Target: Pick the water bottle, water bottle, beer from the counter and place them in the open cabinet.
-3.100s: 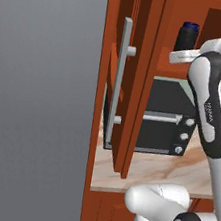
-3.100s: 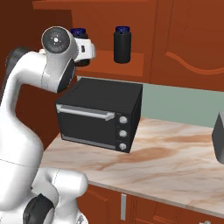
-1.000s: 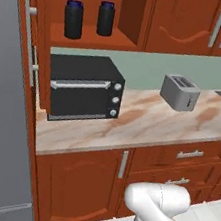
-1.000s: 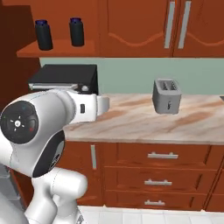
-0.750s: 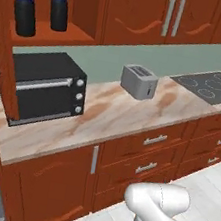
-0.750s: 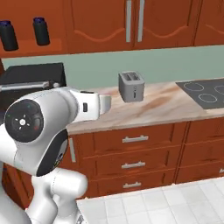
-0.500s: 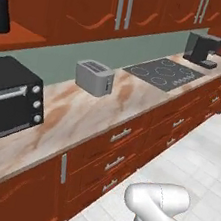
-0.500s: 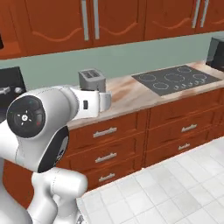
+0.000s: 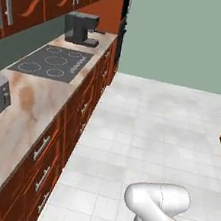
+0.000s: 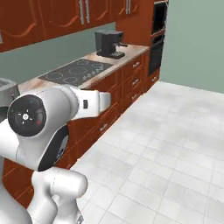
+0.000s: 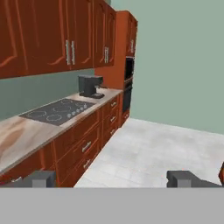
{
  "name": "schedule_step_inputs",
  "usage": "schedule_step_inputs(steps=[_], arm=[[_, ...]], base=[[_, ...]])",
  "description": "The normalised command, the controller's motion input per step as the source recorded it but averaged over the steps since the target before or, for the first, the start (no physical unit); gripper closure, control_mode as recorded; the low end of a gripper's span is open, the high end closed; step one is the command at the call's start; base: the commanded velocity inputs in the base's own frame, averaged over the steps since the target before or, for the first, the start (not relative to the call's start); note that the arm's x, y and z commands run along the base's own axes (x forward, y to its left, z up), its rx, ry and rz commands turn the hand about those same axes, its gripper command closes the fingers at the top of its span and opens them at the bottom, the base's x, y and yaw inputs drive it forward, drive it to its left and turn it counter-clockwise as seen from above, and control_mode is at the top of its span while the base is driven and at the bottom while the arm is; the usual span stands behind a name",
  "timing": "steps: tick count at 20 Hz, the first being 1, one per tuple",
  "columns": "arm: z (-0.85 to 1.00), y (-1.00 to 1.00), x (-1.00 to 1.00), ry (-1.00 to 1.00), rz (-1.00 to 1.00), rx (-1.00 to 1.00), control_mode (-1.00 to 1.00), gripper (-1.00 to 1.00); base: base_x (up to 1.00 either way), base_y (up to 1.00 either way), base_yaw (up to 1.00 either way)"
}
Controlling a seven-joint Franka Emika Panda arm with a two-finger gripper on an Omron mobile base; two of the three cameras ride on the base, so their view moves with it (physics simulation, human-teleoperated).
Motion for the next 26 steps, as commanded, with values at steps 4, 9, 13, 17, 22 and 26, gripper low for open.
schedule_step_inputs(steps=[4,9,13,17,22,26], arm=[[0.0,0.0,0.0,0.0,0.0,0.0,1.0,-1.0],[0.0,0.0,0.0,0.0,0.0,0.0,1.0,-1.0],[0.0,0.0,0.0,0.0,0.0,0.0,1.0,-1.0],[0.0,0.0,0.0,0.0,0.0,0.0,1.0,-1.0],[0.0,0.0,0.0,0.0,0.0,0.0,1.0,-1.0],[0.0,0.0,0.0,0.0,0.0,0.0,1.0,-1.0]], base=[[0.0,0.0,-0.89],[0.0,0.0,-0.87],[0.0,-0.04,-0.82],[0.0,-0.08,-0.8],[0.0,-0.13,-0.79],[0.0,-0.14,-0.79]])
